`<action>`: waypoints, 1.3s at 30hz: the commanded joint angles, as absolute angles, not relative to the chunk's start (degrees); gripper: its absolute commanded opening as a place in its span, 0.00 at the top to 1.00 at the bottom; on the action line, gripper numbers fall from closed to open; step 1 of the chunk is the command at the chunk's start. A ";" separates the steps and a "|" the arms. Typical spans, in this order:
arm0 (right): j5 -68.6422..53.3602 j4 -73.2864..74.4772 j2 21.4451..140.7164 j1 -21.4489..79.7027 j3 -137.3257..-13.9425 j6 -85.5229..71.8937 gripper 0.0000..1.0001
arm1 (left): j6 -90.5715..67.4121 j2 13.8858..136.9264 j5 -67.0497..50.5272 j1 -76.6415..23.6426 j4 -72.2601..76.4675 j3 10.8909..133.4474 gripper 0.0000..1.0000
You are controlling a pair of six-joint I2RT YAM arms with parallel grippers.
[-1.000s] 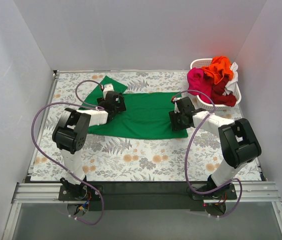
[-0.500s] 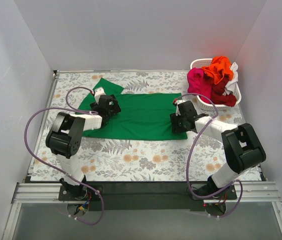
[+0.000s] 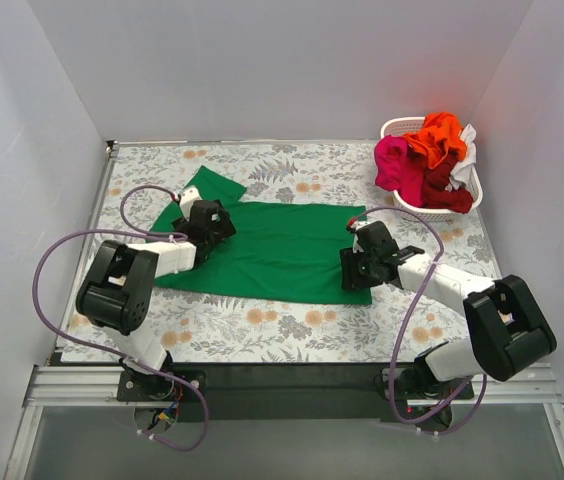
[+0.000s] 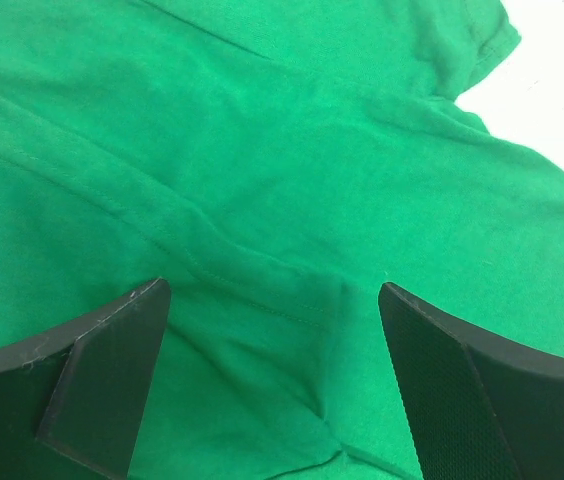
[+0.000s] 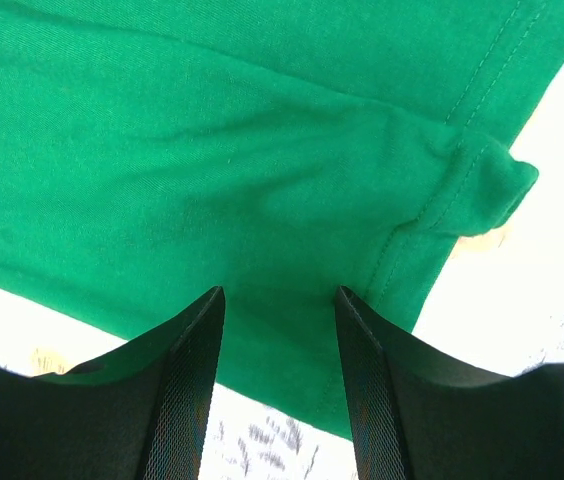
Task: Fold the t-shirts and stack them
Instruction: Fold the tshirt
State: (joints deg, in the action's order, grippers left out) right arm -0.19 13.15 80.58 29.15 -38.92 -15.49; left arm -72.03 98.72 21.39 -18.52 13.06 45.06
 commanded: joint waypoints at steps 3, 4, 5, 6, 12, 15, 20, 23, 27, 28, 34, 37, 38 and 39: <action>1.93 23.46 76.31 29.79 -39.36 -17.32 0.56 | -71.28 90.71 23.20 -18.19 7.04 46.39 0.21; 2.19 23.64 75.42 29.79 -39.98 -17.23 0.56 | -70.84 89.92 23.20 -18.11 6.68 47.45 0.21; 2.72 23.73 74.45 29.79 -40.77 -17.14 0.56 | -69.62 89.13 23.20 -18.19 6.51 50.16 0.21; 2.99 23.82 72.79 29.79 -41.39 -16.79 0.56 | -68.91 89.30 23.12 -18.11 6.24 51.66 0.21; 5.71 23.82 70.40 29.79 -47.10 -14.60 0.55 | -62.86 99.74 27.75 -18.11 0.72 69.06 0.21; 7.91 23.82 71.80 29.71 -50.79 -13.36 0.54 | -61.61 107.73 28.74 -17.06 -3.15 78.96 0.21; 9.05 22.68 76.45 29.44 -56.50 -12.48 0.54 | -60.64 119.52 27.51 -13.37 -6.50 91.74 0.21; 8.18 20.84 78.56 29.36 -57.30 -12.04 0.54 | -59.94 124.70 25.76 -10.90 -7.82 98.86 0.21; 7.47 19.95 81.64 29.27 -58.97 -11.34 0.54 | -57.66 129.89 24.70 -9.76 -8.09 105.28 0.23; 7.38 19.78 82.26 29.27 -59.24 -11.16 0.54 | -57.13 131.90 24.35 -9.76 -8.52 106.42 0.23; 6.24 18.72 85.16 29.00 -59.68 -10.81 0.54 | -58.97 133.42 19.52 -9.84 -9.05 107.05 0.26; 5.98 18.28 85.78 28.92 -59.59 -10.72 0.54 | -58.45 133.85 19.25 -10.63 -7.91 106.61 0.26; 5.72 18.02 85.96 29.00 -59.50 -10.72 0.54 | -58.19 134.21 19.34 -10.81 -7.74 107.05 0.27; 5.54 17.84 85.96 28.92 -59.50 -10.72 0.54 | -57.92 134.56 19.42 -11.07 -7.73 108.01 0.27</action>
